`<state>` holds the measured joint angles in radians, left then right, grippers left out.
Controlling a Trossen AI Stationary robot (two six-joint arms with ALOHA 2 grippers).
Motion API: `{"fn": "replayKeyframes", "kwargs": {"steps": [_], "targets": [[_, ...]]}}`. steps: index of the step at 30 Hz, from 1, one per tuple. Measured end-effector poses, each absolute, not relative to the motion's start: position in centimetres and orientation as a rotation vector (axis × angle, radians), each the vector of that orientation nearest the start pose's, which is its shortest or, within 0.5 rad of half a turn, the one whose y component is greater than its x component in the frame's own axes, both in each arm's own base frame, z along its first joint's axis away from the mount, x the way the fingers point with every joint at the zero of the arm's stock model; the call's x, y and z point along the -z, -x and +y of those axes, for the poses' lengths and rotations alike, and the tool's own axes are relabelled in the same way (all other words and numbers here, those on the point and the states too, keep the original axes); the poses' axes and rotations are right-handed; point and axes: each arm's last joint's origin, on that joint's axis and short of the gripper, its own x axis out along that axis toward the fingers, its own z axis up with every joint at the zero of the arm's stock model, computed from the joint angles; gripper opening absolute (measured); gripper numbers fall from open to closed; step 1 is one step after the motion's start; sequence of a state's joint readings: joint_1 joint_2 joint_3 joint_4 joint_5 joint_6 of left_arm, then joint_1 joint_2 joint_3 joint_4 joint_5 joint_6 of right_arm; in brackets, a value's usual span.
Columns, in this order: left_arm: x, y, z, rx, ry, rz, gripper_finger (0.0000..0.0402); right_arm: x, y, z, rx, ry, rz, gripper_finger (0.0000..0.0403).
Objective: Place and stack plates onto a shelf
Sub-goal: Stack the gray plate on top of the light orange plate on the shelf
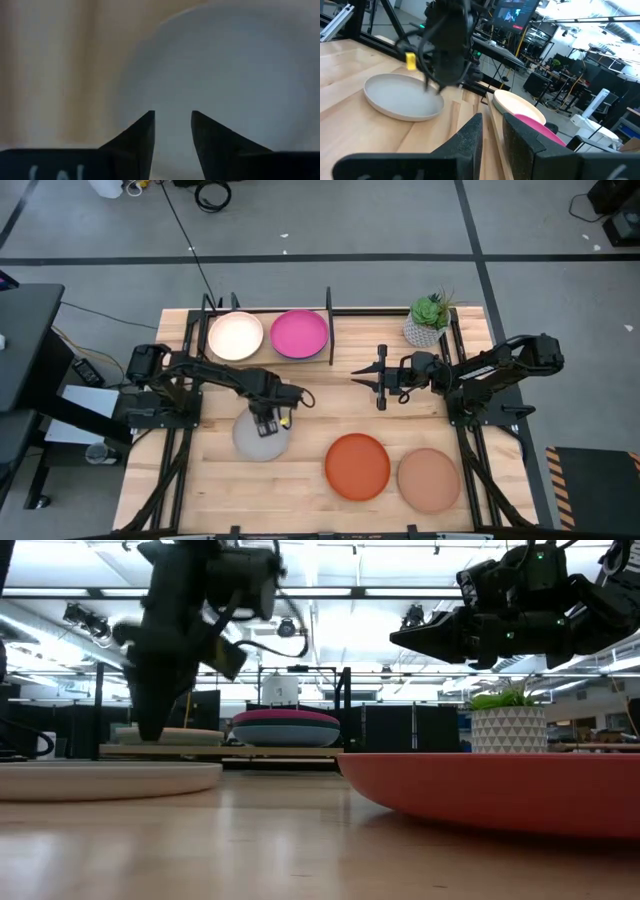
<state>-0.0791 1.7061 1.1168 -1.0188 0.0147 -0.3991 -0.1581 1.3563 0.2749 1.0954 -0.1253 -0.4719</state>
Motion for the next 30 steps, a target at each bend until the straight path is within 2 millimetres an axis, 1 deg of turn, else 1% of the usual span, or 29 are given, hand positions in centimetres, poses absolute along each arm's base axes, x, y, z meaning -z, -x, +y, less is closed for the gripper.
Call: {"fn": "replayKeyframes", "kwargs": {"steps": [2, 5, 7, 9, 13, 16, 19, 26, 30], "targets": [[-18.4, -29.7, -3.2, -0.251, 0.406, 1.520, 0.0136, -17.5, -22.6, -3.2, 0.035, 0.473, -0.006, 0.0081], [-18.6, -30.7, -4.4, -0.338, 0.593, 1.395, 0.0136, -17.5, -22.6, -3.2, 0.035, 0.473, -0.006, 0.0081], [-18.5, -31.3, -5.1, -0.390, 0.681, 1.336, 0.0136, -17.5, -22.6, -3.2, 0.035, 0.473, -0.006, 0.0081], [-18.3, -31.3, -5.5, -0.442, 0.735, 1.320, 0.0136, -17.5, -22.6, -3.2, 0.036, 0.473, -0.007, 0.0081], [-17.6, -31.5, -5.8, -0.544, 0.789, 1.308, 0.0137, -17.6, -22.6, -3.2, 0.037, 0.474, -0.014, 0.0081], [-17.2, -32.0, -5.8, -0.568, 0.818, 1.263, 0.0137, -17.6, -22.6, -3.2, 0.037, 0.471, -0.020, 0.0081], [-16.7, -32.7, -5.7, -0.552, 0.840, 1.230, 0.0137, -17.6, -22.6, -3.2, 0.036, 0.471, -0.017, 0.0081], [-15.3, -33.4, -5.7, -0.554, 0.876, 1.256, 0.0137, -17.6, -22.6, -3.2, 0.035, 0.474, -0.013, 0.0081], [-14.3, -33.6, -5.8, -0.547, 0.856, 1.284, 0.0137, -17.6, -22.6, -3.2, 0.035, 0.475, -0.016, 0.0081]]}}
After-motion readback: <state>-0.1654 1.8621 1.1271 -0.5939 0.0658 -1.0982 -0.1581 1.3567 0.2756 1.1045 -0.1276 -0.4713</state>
